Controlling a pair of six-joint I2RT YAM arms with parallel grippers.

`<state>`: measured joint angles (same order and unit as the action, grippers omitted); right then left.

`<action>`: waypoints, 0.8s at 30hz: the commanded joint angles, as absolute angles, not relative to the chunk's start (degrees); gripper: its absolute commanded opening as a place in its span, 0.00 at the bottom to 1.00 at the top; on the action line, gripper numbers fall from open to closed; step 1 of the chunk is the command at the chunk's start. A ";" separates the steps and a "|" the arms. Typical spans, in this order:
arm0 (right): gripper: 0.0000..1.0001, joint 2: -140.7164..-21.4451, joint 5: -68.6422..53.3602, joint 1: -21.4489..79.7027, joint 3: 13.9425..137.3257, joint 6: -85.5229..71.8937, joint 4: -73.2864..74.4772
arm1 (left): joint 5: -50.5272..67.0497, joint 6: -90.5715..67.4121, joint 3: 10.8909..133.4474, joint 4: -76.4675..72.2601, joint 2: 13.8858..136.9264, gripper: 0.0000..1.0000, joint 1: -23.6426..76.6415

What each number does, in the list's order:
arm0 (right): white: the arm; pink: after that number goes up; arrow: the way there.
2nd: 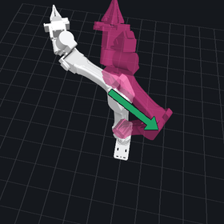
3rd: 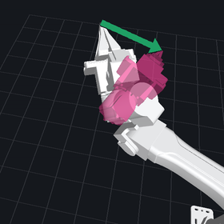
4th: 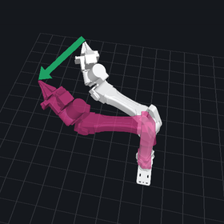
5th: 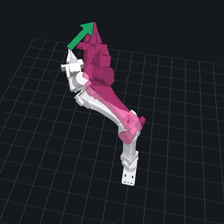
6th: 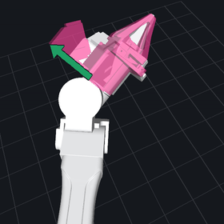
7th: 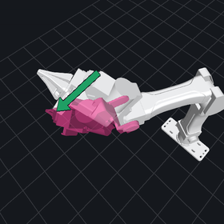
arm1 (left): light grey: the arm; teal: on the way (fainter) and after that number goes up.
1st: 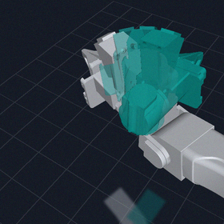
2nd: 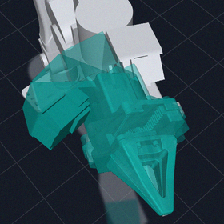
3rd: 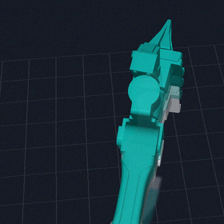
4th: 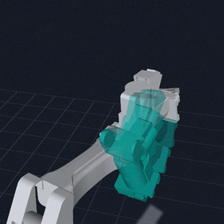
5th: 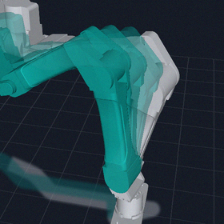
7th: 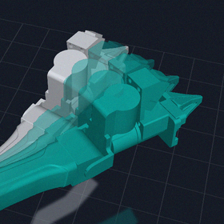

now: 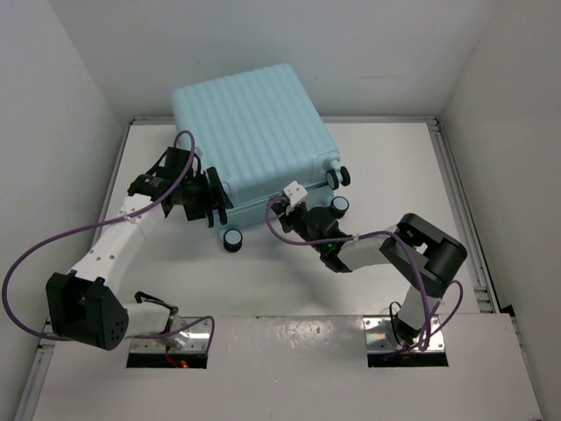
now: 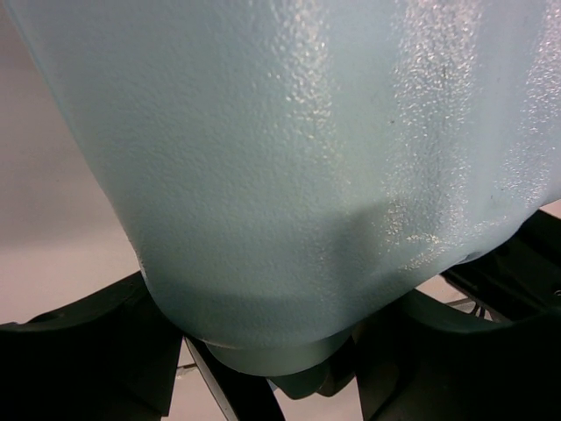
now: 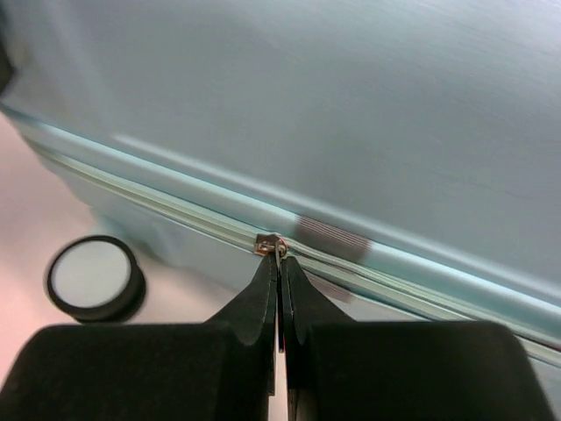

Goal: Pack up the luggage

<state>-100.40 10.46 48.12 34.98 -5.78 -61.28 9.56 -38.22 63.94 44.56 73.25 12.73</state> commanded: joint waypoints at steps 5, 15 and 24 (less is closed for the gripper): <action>0.00 -92.46 18.81 40.00 29.53 -0.44 -69.09 | -1.75 -39.29 60.64 51.15 77.43 0.00 7.04; 0.00 -84.65 18.28 33.93 21.80 3.16 -68.20 | -5.62 -36.83 61.17 51.68 77.43 0.00 4.75; 0.00 -79.37 19.07 28.66 16.09 2.11 -66.71 | -7.47 -34.72 61.79 51.68 78.49 0.00 0.44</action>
